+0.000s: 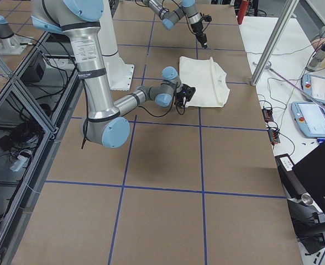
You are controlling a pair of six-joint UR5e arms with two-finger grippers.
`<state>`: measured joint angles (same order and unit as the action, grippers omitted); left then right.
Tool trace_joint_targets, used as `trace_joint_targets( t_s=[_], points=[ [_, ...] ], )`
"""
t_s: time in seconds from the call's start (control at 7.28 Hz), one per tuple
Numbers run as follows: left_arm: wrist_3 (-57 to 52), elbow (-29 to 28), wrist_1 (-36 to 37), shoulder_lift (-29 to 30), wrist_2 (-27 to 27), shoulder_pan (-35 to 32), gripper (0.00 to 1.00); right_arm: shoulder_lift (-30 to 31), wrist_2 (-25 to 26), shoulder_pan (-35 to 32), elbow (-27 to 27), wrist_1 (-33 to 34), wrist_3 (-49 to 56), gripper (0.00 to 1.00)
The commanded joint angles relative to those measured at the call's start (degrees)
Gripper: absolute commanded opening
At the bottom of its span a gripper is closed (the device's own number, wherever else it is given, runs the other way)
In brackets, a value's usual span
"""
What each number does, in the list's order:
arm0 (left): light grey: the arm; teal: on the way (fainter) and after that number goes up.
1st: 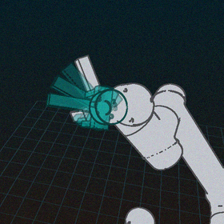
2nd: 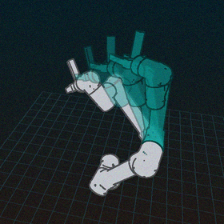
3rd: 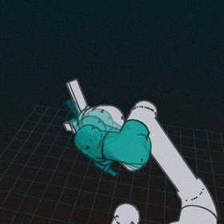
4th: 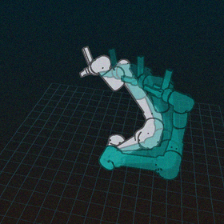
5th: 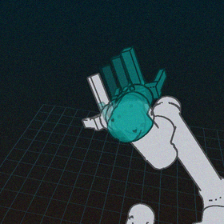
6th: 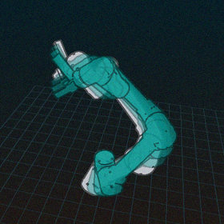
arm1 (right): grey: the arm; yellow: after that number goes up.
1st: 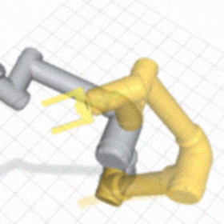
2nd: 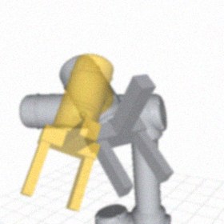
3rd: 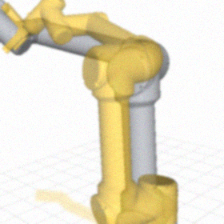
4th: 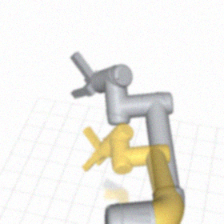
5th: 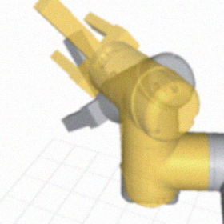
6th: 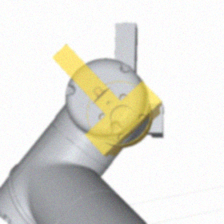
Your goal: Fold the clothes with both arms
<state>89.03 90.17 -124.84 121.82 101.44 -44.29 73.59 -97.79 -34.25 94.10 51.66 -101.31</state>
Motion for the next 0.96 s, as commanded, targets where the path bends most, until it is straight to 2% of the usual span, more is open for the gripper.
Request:
trace_joint_targets(
  t_s=[0.0,0.41,0.55,0.69,0.82],
  points=[
    [0.0,0.0,0.0,0.0,0.0,0.0,0.51,0.7,-0.1,0.4,0.3,-0.2,-0.4,0.0],
    [0.0,0.0,0.0,0.0,0.0,-0.1,0.51,1.8,-0.2,0.8,2.1,-0.3,-0.4,0.0],
    [0.0,0.4,0.1,0.1,0.0,-0.1,0.51,5.1,-0.9,1.5,6.1,-0.3,-0.4,0.0],
    [0.0,1.6,0.1,0.0,0.0,-0.1,0.5,12.3,-4.1,2.5,15.1,-0.2,-0.5,0.0],
    [1.3,3.3,0.3,-0.1,0.2,-0.2,0.5,21.6,-7.3,6.3,25.2,-0.2,-0.6,0.0]
  ],
)
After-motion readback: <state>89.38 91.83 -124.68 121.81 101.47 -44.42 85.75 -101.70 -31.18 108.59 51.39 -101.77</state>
